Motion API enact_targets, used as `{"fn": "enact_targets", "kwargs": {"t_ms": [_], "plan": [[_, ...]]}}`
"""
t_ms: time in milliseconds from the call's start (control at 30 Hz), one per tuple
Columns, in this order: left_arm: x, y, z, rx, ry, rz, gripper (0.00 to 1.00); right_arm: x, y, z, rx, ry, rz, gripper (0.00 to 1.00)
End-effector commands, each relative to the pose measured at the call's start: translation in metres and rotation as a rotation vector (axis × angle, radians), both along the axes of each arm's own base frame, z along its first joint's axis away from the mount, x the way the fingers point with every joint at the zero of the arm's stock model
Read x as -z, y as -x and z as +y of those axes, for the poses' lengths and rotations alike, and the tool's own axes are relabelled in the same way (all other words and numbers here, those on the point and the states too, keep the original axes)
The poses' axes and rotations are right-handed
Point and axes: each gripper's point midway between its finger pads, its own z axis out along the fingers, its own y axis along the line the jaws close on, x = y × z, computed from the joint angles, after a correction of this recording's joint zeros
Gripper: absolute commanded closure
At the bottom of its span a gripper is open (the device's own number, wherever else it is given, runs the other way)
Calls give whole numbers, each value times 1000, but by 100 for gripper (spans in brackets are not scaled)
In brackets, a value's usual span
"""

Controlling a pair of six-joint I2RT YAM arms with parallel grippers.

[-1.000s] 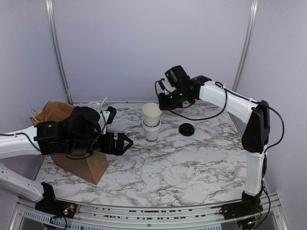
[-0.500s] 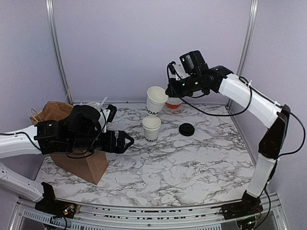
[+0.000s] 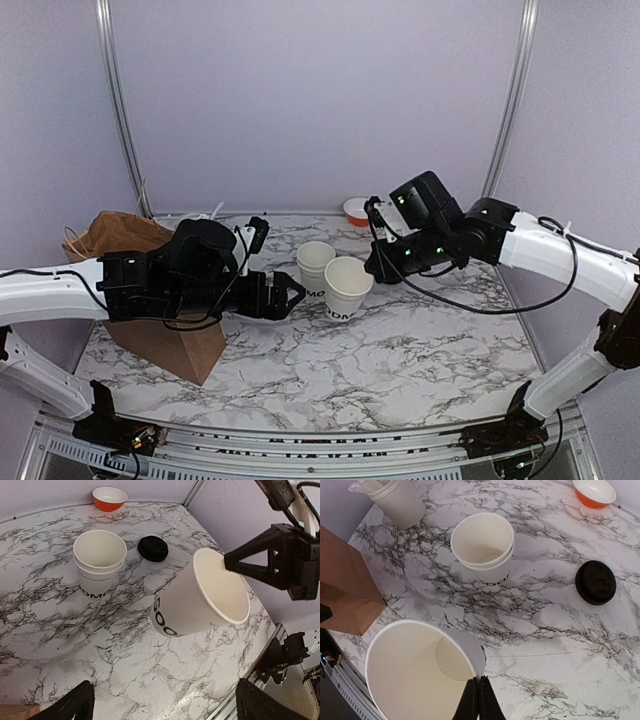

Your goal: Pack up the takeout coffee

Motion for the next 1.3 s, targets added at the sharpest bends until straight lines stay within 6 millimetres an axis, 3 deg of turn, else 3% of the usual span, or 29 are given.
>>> {"fn": "enact_targets", "kwargs": {"t_ms": [0, 267, 733, 967, 1067, 1267], "plan": [[-6, -10, -2, -63, 46, -17, 1, 13, 23, 3, 26, -23, -15, 100], [36, -12, -4, -137, 58, 71, 1, 53, 44, 14, 19, 3, -28, 100], [65, -15, 6, -202, 37, 90, 1, 99, 51, 21, 12, 26, 61, 98], [67, -16, 0, -192, 46, 89, 1, 101, 54, 16, 20, 51, 85, 76], [65, -17, 0, -194, 48, 82, 1, 91, 52, 12, 33, 62, 73, 68], [55, -17, 3, -191, 60, 59, 1, 64, 19, -16, 106, 76, 7, 53]]}}
